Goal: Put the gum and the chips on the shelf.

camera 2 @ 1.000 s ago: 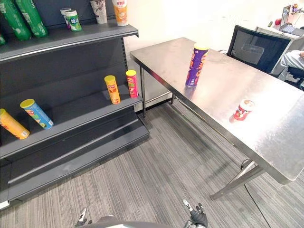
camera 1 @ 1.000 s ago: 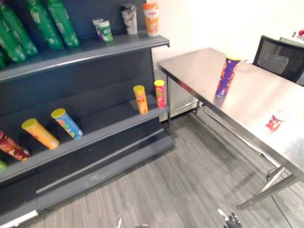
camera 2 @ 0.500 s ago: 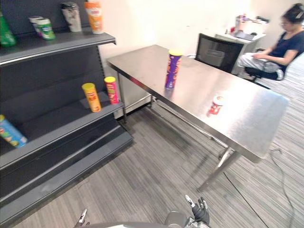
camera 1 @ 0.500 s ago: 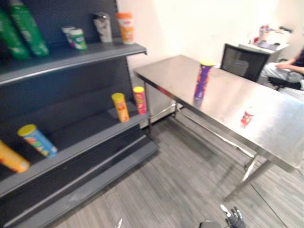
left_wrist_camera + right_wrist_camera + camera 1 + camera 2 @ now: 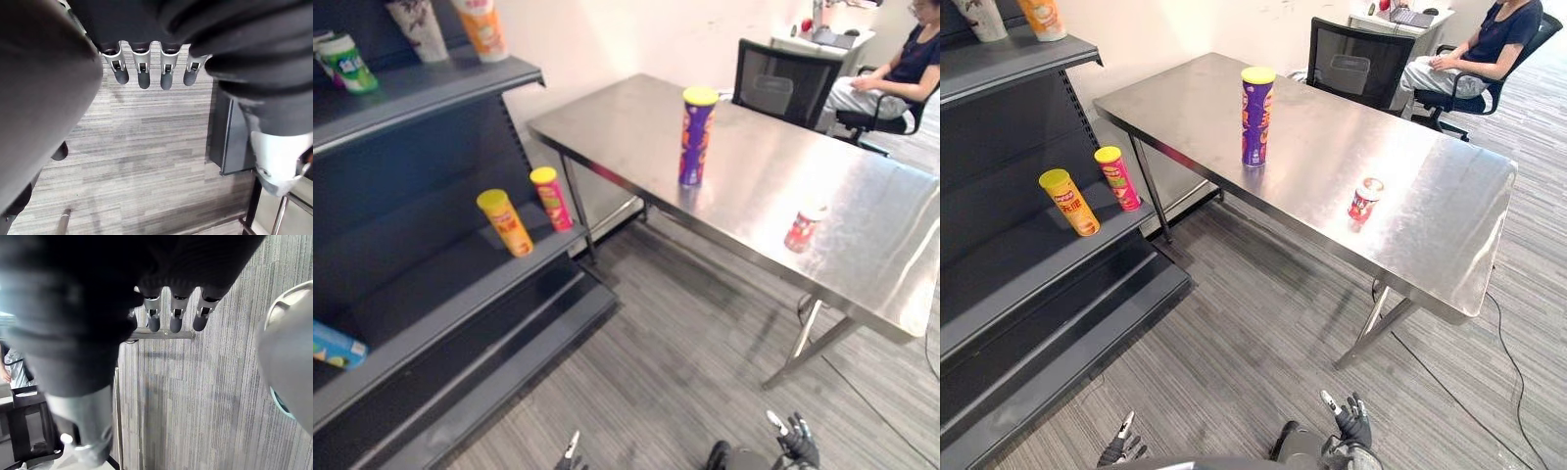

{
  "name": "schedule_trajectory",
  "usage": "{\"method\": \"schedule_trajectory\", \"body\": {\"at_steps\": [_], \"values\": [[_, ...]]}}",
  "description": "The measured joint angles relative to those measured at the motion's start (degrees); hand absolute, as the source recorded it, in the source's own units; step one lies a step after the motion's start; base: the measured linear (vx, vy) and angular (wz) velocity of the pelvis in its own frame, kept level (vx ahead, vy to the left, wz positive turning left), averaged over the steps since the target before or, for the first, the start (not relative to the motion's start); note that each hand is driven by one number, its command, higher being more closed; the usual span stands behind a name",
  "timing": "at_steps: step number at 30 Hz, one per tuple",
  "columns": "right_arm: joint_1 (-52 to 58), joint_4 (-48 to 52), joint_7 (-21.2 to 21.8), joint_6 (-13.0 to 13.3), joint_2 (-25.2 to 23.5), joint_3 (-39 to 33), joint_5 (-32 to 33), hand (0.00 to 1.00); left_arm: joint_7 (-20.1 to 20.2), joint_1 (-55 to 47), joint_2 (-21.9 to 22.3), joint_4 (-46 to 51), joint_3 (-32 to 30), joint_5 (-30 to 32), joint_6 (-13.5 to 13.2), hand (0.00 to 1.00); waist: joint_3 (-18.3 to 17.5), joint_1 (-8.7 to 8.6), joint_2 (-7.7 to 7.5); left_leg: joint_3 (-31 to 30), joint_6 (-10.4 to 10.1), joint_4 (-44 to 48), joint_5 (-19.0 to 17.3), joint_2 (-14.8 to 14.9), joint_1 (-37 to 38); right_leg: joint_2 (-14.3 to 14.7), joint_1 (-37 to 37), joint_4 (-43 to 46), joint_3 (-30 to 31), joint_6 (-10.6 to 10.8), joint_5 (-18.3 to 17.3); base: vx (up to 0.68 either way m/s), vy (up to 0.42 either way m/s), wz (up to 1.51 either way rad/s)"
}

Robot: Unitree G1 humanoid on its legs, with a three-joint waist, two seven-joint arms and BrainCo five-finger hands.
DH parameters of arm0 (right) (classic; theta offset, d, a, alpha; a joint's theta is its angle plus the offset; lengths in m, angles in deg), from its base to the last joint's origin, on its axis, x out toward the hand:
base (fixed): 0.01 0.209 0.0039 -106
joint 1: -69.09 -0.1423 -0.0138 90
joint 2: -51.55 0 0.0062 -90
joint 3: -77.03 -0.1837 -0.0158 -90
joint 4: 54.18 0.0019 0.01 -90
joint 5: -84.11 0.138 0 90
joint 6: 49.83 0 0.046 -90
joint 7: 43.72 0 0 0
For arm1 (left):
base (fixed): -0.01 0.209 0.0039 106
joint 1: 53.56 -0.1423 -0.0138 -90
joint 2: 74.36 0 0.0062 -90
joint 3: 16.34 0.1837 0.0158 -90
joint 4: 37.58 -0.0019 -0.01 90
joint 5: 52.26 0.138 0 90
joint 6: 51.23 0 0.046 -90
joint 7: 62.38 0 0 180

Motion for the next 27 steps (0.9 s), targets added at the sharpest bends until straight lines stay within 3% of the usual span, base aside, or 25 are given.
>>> {"method": "schedule_trajectory", "body": {"at_steps": [5,14,16,17,18,19,20,21,22,24,27], "values": [[0.9,-0.5,-1.0,-0.3,-0.6,0.3,0.0,0.0,-0.1,-0.1,-1.2,0.2,0.6,0.0,0.4,0.0,-0.2,-0.52,-1.62,0.4,0.0,-0.8,0.0,-1.4,0.1,-1.4,0.1,-0.8,-0.1,1.0,0.7,-0.03,0.039,-0.03],[0.8,-2.1,-2.5,-0.4,-1.1,-3.8,0.2,0.0,-0.6,1.0,-1.2,-0.7,1.1,0.0,0.5,0.0,-0.4,-0.95,-1.17,3.7,0.0,0.0,-1.1,-1.7,-0.1,-2.3,-3.9,3.8,-0.2,-0.3,-1.2,-0.01,-0.038,-0.19],[1.0,-2.3,-3.1,-0.5,-0.9,-5.1,0.2,0.0,-0.9,0.5,-0.8,-0.8,0.9,0.0,0.6,0.0,-1.0,-2.07,0.22,5.2,-0.6,3.7,-5.5,0.6,0.0,-2.2,-3.8,7.4,-1.8,-1.6,-4.8,0.05,-0.132,-0.35],[1.7,-2.1,-3.5,-0.6,-0.2,-5.7,0.1,0.0,-0.9,-0.2,0.2,-1.0,0.4,0.0,0.5,0.0,-2.9,-2.38,1.54,6.7,-1.4,6.4,-6.6,2.9,-0.2,-0.8,-3.7,7.7,-2.6,-1.4,-6.7,0.16,-0.113,-0.35],[2.0,-2.3,-3.6,-0.6,-0.3,-5.9,0.1,0.0,-0.8,-0.2,0.4,-1.0,-0.7,-0.2,0.0,0.0,-3.2,-2.26,0.82,6.1,-1.7,13.1,-7.1,4.1,-1.7,-0.6,-3.5,7.8,-2.5,-0.7,-7.7,0.27,-0.173,-0.4],[2.3,-2.9,-4.6,-1.7,-0.3,-5.8,0.1,0.0,-0.1,1.0,0.6,0.7,-3.6,-1.0,-0.6,0.0,-3.2,-2.08,1.21,1.9,3.1,32.6,-4.0,9.1,-9.8,0.5,-2.5,7.5,-1.9,-1.2,-8.5,0.25,-0.168,-0.32],[2.3,-2.7,-4.6,-1.7,-0.1,-5.8,0.1,0.0,0.2,1.1,0.8,1.4,-4.3,-1.8,-0.8,0.0,-3.1,-2.12,1.37,-0.6,4.9,38.9,-0.8,10.5,-12.7,1.3,-1.3,6.6,-1.4,-1.3,-8.5,0.23,-0.191,-0.48],[2.2,-2.5,-4.6,-1.7,0.0,-5.7,0.1,0.0,0.8,1.0,1.6,2.1,-4.9,-2.9,-1.4,0.0,-2.7,-2.01,1.57,-3.9,4.9,46.9,2.9,12.7,-16.5,2.4,0.3,5.2,0.0,-1.6,-8.7,0.19,-0.038,-0.64],[1.7,-2.5,-4.6,-1.8,0.8,-5.8,0.0,0.0,2.0,1.1,2.3,2.7,-6.1,-3.4,-2.1,0.0,-2.3,-1.83,2.88,-6.6,3.9,53.6,1.0,13.9,-19.9,3.3,1.5,5.0,2.1,-2.1,-9.3,0.27,0.049,-0.88],[0.8,-2.8,-4.7,-2.2,1.0,-5.9,0.0,0.0,3.2,1.5,3.1,2.8,-6.3,-5.4,-2.3,0.0,-2.1,-1.71,3.35,-8.4,3.9,54.7,-1.4,12.7,-23.5,3.7,3.0,4.0,5.3,-1.7,-9.7,0.25,0.076,-0.89],[-0.3,-2.8,-4.7,-2.8,0.4,-5.8,0.0,0.0,4.4,1.6,3.4,3.1,-6.3,-7.5,-2.3,0.0,-2.0,-0.85,3.05,-8.6,4.1,42.0,-1.6,10.9,-25.0,3.7,5.0,2.0,11.3,-1.4,-9.8,0.23,0.107,-1.05]]}}
